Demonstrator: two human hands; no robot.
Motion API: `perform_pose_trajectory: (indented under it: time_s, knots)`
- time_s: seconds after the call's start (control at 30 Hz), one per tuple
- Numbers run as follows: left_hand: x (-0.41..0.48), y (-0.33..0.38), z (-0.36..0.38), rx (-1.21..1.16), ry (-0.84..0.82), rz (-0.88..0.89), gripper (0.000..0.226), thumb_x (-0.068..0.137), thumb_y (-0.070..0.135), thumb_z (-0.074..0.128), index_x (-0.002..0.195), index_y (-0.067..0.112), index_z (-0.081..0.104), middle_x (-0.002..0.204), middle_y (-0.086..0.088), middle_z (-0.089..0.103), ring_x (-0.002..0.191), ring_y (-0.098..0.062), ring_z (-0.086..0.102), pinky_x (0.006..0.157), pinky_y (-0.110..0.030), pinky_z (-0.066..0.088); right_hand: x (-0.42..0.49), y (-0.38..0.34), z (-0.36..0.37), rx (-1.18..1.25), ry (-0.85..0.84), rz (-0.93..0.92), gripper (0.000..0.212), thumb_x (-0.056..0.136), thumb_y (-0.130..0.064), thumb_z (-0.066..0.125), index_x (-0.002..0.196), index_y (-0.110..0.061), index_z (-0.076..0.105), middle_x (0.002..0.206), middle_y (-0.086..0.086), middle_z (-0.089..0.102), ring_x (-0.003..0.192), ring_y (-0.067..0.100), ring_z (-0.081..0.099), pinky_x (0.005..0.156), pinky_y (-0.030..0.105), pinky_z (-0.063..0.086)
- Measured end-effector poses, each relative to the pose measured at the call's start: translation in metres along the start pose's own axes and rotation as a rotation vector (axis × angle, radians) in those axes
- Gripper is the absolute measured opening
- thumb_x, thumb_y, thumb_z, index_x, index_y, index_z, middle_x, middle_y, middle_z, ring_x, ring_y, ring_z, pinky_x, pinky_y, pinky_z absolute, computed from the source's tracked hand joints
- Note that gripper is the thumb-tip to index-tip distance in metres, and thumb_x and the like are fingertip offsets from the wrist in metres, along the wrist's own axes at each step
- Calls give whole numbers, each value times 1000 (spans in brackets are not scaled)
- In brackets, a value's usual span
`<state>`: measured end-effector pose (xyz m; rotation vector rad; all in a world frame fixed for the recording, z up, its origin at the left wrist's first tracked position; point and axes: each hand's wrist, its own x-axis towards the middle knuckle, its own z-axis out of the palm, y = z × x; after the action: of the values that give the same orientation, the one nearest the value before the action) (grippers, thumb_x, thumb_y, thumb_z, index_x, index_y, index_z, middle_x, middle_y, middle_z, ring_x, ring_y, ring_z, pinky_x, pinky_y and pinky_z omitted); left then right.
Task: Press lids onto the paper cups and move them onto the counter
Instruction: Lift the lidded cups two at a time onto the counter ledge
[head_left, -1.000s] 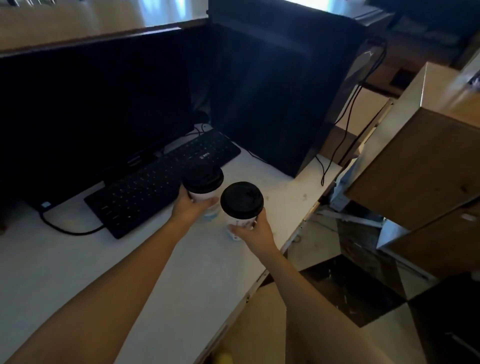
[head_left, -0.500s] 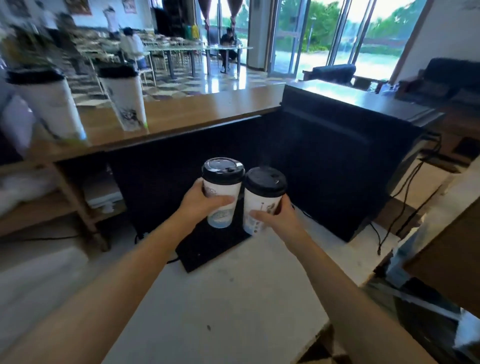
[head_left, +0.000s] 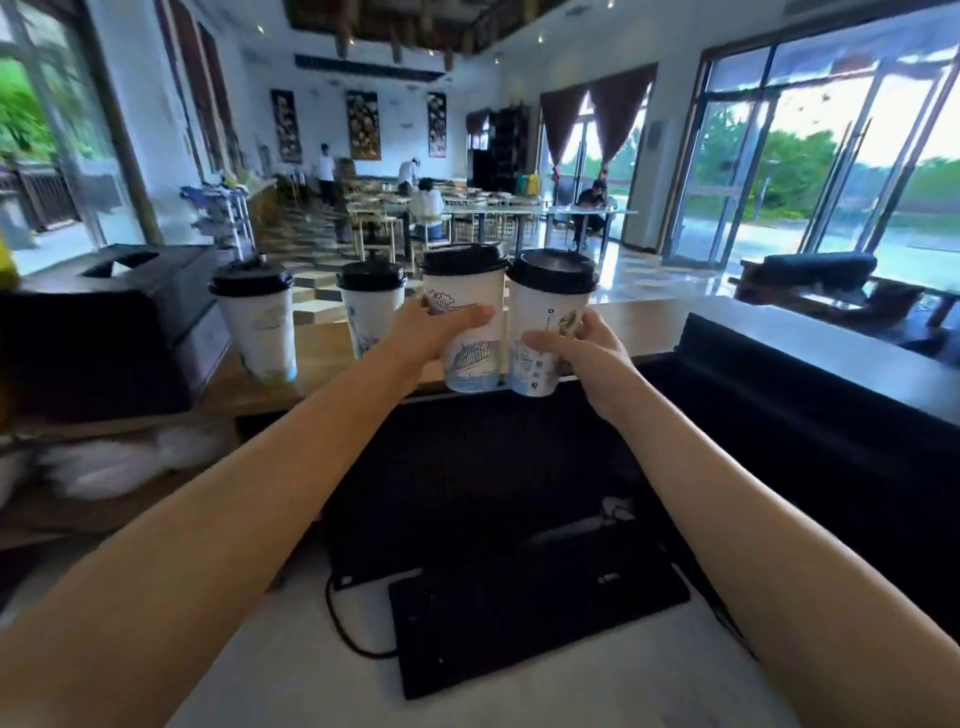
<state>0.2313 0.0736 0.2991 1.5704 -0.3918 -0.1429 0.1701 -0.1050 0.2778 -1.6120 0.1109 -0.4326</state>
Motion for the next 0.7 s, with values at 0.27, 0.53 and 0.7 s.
perform_pose_trajectory:
  time_s: [0.27,0.53,0.7]
  knots:
    - [83,-23,10,-42,151,-25,51,70,13,80,116,7,57,109,-10,69,94,-21,67,74,-34,55,105,27,-1,-167,20,6,57,65,-22,83,112,-16,50,113,3,64,103,22,62,93,44,52]
    - [119,-61,13,9,293,-61,76,63,21,85,125,4,44,117,-7,61,105,-23,61,91,-39,52,155,70,5,-145,40,52,62,67,-23,81,119,-11,49,115,4,64,104,22,62,91,40,52]
    - [133,-70,11,83,328,-4,73,68,22,81,125,4,40,120,-8,58,110,-23,58,95,-41,50,171,77,-3,-159,21,22,58,70,-22,80,117,-12,47,116,4,62,104,22,60,90,39,51]
